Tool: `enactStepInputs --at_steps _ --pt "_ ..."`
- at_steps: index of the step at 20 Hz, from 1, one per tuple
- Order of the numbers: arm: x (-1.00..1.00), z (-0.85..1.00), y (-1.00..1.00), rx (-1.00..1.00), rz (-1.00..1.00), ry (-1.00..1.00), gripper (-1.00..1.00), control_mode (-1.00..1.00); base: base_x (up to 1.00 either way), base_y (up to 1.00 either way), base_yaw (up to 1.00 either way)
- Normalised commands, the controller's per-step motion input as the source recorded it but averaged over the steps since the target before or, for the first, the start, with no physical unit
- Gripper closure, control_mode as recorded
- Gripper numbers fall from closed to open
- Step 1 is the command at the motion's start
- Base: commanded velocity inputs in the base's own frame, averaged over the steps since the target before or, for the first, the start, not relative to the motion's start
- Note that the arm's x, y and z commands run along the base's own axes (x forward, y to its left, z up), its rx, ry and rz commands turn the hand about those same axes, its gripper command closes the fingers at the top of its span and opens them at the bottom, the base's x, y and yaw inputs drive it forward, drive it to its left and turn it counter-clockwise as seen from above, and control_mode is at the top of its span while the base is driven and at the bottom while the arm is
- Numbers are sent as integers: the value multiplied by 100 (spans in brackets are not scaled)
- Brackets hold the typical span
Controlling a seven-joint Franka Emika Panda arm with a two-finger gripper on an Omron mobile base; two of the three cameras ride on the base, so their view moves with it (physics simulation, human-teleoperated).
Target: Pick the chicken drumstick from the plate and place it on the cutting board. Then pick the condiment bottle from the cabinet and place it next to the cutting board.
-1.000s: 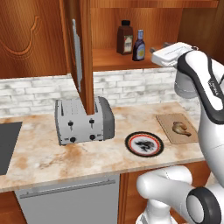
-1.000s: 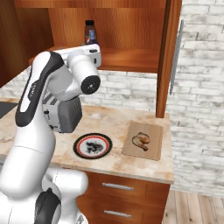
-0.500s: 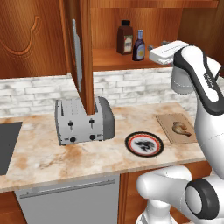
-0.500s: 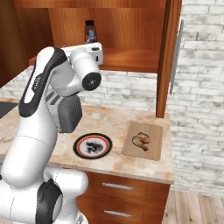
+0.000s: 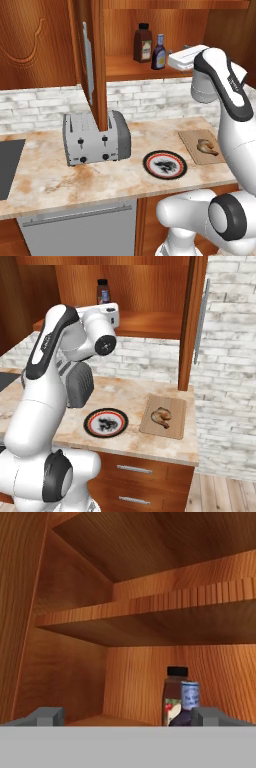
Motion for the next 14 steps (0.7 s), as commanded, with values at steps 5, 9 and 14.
enactStepInputs --at_steps 5,9,14 --pt "20 0 0 0 -2 0 -100 -100 0 0 0" --pt "19 0 0 0 -2 0 -100 -100 0 0 0" --pt "18 0 -1 0 -2 0 -100 -100 0 0 0"
